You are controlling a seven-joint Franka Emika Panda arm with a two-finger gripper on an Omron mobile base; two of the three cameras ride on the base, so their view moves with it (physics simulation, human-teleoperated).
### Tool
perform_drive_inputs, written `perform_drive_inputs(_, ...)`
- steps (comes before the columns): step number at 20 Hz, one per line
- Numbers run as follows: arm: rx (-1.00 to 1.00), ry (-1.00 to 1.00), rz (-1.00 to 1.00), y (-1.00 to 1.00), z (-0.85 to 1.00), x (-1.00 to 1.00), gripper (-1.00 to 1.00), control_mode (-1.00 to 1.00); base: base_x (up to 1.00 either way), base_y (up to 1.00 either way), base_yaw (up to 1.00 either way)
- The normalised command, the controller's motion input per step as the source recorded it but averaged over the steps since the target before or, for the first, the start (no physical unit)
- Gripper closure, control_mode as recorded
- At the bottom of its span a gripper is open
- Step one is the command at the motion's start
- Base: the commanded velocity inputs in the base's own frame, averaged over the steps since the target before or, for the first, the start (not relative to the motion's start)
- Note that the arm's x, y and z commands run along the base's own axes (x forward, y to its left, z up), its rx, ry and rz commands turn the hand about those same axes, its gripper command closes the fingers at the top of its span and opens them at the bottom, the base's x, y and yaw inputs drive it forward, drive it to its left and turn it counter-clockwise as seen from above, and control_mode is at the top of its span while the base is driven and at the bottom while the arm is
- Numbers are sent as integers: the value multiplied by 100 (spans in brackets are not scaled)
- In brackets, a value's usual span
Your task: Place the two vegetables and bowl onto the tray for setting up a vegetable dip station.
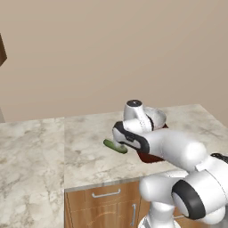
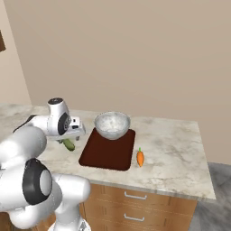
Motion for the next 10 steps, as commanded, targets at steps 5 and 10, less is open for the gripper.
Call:
perform_drive_inputs(5,3,11,0,9,-26,23,-100,-100,0,0,0)
perform_drive_inputs(10,3,5,0,19,-24,23,-100,-100,0,0,0)
